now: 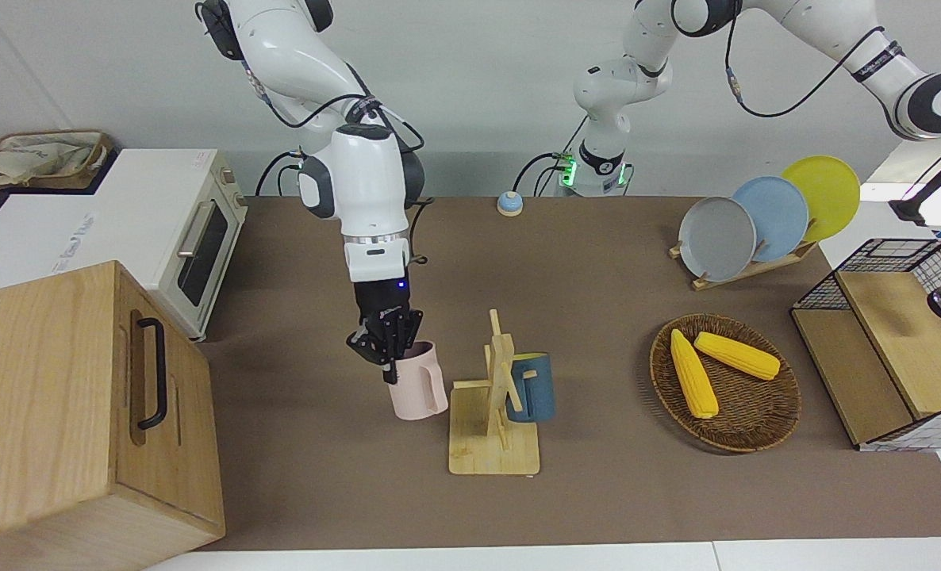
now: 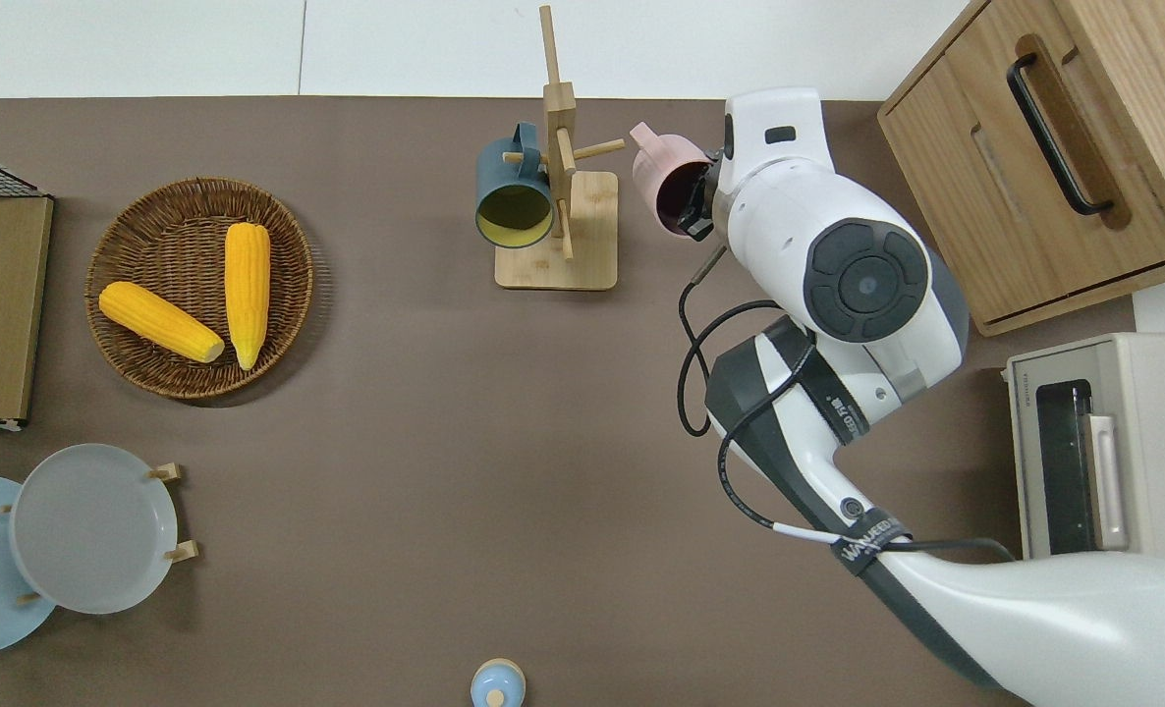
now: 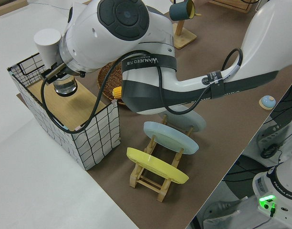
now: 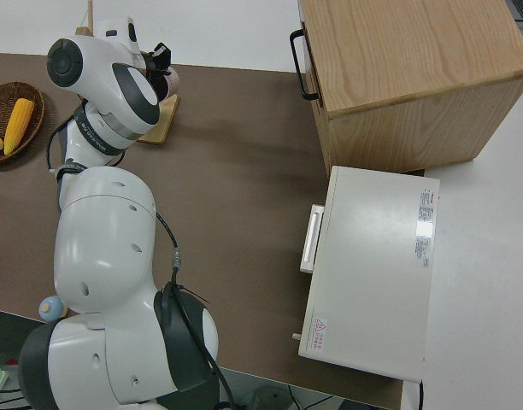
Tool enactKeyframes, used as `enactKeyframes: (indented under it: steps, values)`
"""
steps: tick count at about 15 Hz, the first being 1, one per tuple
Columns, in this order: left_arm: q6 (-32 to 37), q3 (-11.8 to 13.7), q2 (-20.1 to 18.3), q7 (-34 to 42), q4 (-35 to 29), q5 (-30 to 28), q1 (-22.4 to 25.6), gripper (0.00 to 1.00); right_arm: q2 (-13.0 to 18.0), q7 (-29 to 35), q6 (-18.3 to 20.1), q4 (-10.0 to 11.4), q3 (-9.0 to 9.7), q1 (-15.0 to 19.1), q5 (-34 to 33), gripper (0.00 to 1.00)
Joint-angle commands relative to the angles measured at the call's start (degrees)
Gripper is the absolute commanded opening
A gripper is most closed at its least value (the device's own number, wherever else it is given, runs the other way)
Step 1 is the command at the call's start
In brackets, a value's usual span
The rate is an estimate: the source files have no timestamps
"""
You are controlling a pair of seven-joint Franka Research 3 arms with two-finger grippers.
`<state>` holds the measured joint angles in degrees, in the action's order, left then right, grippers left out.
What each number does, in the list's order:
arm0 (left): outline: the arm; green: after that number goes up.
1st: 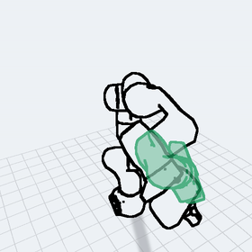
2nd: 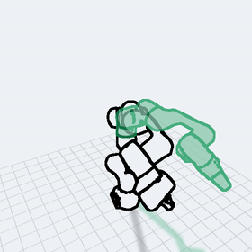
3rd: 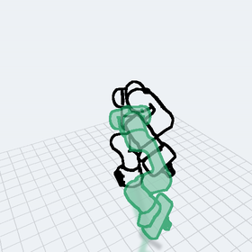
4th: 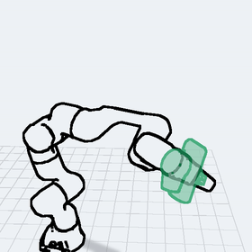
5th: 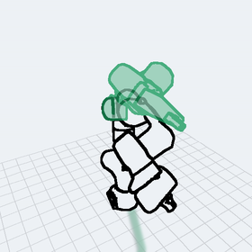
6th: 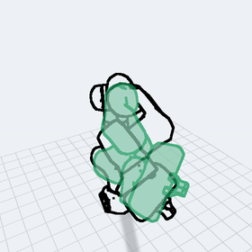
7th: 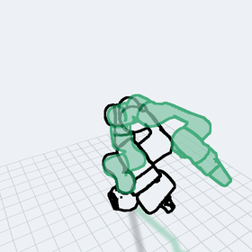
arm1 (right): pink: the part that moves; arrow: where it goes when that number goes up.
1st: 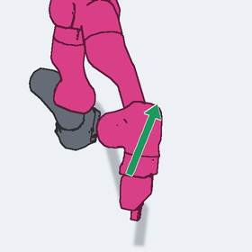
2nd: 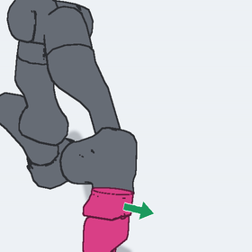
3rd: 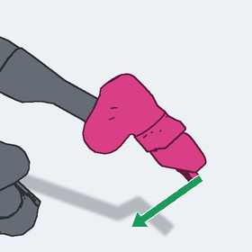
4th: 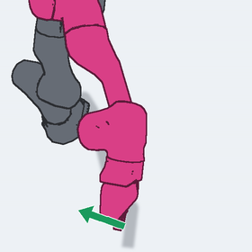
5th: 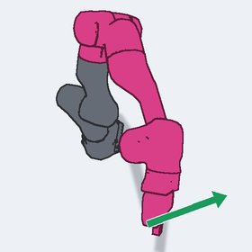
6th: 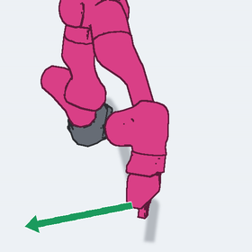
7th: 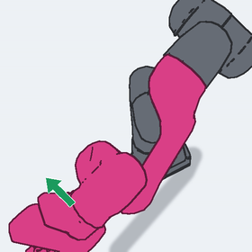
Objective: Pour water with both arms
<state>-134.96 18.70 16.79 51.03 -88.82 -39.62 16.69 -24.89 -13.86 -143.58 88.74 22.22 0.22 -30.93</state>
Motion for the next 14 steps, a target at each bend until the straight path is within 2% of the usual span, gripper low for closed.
enactKeyframes:
  steps: [1, 5, 8, 10, 14]
  values:
    - [1.5, 0.7, -1.4, -1.7, 0.8, 1.2, -0.6, 0.0, 4.8, 0.5, 2.7, 4.2, 0.98, 3.1, -0.7, 0.014]
    - [2.9, 0.3, -3.6, -5.3, 0.8, 5.3, -0.6, 0.0, 6.7, -0.2, 5.8, 4.3, 0.89, 4.1, -0.6, 0.01]
    - [4.7, 0.2, -5.3, -9.8, 0.8, 9.1, -1.9, 0.0, 9.1, 0.2, 9.4, 5.0, 0.89, 6.2, 0.2, 0.008]
    - [5.6, 0.2, -6.2, -11.1, 0.8, 10.4, -2.6, 0.0, 10.7, 0.2, 12.8, 5.0, 0.72, 6.9, 5.9, 0.008]
    - [8.1, 0.1, -8.7, -16.0, 0.6, 14.5, -4.0, 0.0, 13.6, 0.4, 18.2, 4.8, -0.86, 6.9, 11.8, 0.006]
